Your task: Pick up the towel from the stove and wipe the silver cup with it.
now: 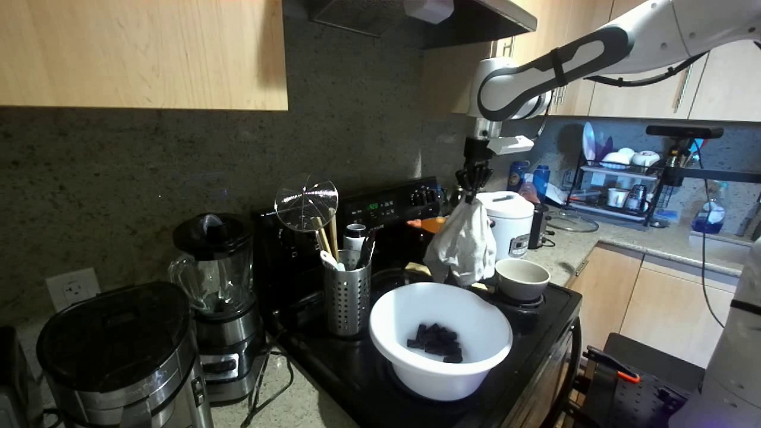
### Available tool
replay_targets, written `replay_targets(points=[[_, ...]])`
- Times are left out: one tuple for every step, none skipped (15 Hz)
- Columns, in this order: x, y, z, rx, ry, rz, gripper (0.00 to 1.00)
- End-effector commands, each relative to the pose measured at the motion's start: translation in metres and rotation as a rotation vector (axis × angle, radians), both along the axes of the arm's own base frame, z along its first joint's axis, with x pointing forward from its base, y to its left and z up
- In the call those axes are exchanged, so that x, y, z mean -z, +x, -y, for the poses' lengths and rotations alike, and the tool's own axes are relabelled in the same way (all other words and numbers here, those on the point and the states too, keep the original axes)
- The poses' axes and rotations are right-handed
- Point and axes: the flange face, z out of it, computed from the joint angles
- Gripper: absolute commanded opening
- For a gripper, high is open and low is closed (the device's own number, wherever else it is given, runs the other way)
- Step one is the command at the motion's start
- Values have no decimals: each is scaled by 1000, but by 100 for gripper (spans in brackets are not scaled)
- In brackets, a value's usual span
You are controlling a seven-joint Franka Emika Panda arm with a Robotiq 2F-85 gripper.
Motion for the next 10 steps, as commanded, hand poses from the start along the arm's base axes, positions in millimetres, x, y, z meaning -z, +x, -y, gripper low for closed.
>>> replay_targets(points=[[13,5,6,49,51,0,1],[17,6,8,57,62,-3,1],[22,6,9,66,72,-3,1],[25,7,10,81,88,4,1],[28,9,12,106,110,19,1],[31,12,14,127,132,31,1],[34,15,16,148,150,46,1],[37,18,17,165,167,56,1],[40,21,18,178,178,66,1],[44,23,19,185,184,72,1]])
